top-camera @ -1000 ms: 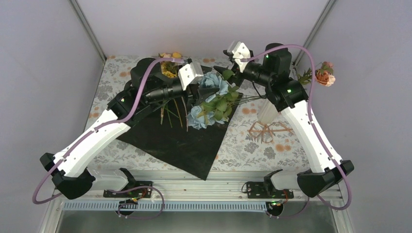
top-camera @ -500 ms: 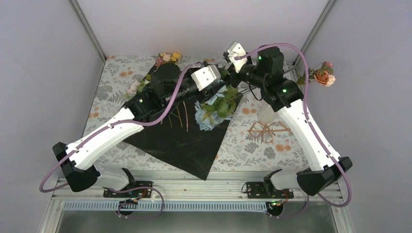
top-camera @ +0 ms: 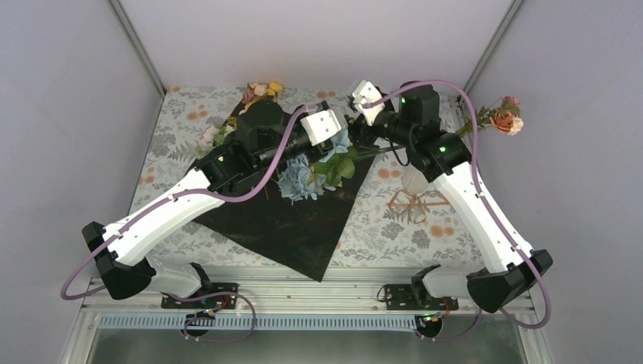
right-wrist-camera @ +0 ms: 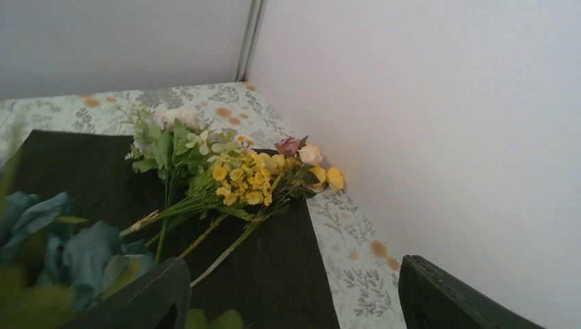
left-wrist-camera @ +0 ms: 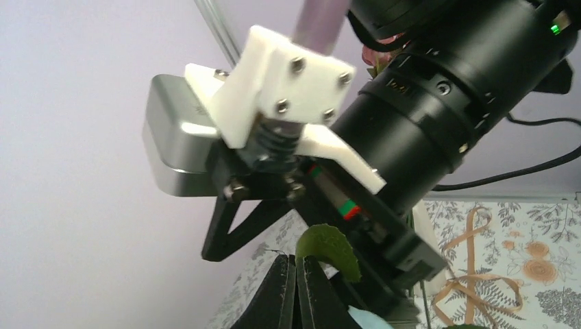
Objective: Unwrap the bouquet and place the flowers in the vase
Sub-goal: Move the vase to the center of the board.
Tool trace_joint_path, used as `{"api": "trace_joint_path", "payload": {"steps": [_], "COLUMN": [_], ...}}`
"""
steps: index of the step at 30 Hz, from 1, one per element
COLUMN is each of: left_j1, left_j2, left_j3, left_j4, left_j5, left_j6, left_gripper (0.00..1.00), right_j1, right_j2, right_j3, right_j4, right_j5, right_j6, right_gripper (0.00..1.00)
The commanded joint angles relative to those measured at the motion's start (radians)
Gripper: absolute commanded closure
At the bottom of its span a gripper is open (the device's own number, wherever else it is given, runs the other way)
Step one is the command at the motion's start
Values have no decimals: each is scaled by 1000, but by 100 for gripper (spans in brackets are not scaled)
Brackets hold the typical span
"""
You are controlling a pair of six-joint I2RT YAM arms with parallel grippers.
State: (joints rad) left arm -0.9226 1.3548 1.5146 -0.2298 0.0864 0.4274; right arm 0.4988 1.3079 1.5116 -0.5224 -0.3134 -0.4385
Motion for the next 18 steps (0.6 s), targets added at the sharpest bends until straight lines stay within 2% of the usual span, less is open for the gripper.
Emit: {"api": "trace_joint_path", "payload": {"steps": [1,13,18], "left_j1": [1,5,8], "left_j2": [-8,-25,-39], "left_j3": [5,-25,-29], "left_j4": [20,30,37], "left_j5": [-18,-83,-88], "left_j6": [33,56,53], "left_gripper": [98,98,98], "right_j1": [16,16,15], "right_j2": [-73,-111,-129], "right_j3": [-48,-72,-97], "right_j4": [2,-54,-60], "right_j5": [-50,-62,-64], "right_j6": [-104,-186,-208], "right_gripper": [21,6,8]}}
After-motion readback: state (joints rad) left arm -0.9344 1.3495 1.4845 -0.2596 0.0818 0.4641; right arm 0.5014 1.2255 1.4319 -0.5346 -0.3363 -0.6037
